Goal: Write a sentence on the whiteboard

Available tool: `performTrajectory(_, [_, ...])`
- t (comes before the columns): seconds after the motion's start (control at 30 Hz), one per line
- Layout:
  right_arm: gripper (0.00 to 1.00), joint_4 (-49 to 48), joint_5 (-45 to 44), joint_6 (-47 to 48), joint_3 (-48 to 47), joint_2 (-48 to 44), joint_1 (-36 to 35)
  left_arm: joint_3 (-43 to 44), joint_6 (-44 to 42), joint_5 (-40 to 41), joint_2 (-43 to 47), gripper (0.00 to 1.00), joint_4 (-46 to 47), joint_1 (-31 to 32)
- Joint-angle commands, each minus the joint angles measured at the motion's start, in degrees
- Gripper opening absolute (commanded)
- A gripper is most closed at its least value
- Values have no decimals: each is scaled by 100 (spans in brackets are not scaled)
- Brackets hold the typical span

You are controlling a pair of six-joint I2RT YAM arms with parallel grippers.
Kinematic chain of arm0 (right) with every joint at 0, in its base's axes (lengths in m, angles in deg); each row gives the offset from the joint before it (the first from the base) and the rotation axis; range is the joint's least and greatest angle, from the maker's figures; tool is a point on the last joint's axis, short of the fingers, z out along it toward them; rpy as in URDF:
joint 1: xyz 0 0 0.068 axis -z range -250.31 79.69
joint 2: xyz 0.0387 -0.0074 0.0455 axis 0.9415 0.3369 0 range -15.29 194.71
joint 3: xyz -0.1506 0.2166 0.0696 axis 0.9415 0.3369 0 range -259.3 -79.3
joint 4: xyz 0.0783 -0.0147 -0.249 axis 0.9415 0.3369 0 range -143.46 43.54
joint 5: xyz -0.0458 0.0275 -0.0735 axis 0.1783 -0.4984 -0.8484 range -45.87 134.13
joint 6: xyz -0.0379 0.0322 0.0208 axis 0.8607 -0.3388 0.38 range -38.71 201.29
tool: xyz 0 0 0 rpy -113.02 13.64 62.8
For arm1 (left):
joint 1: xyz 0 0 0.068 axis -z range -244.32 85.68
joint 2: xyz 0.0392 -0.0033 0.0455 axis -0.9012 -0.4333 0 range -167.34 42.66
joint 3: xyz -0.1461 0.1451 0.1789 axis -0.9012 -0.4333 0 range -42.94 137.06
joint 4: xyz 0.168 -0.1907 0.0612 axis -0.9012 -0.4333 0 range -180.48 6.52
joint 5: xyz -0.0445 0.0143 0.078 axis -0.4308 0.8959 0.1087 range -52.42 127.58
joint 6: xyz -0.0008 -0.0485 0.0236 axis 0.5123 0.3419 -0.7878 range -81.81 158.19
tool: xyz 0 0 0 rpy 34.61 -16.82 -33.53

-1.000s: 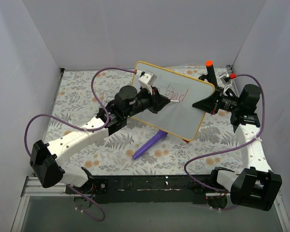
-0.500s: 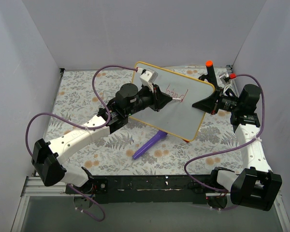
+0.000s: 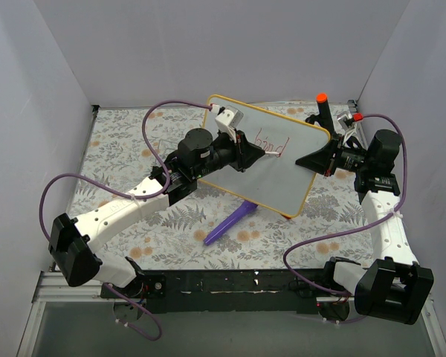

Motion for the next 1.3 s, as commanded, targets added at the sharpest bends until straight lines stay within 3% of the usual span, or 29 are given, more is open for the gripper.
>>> performTrajectory(0.0, [1, -466, 319, -131, -146, -175, -5, 52, -14, -80, 18, 0, -147, -26])
performTrajectory(0.7, [1, -466, 319, -122, -128, -175, -5, 219, 179, -440, -140, 0, 46, -25])
performTrajectory(1.27, [1, -457, 310, -113, -128, -210, -5, -483, 486, -53, 1468, 0, 231, -192])
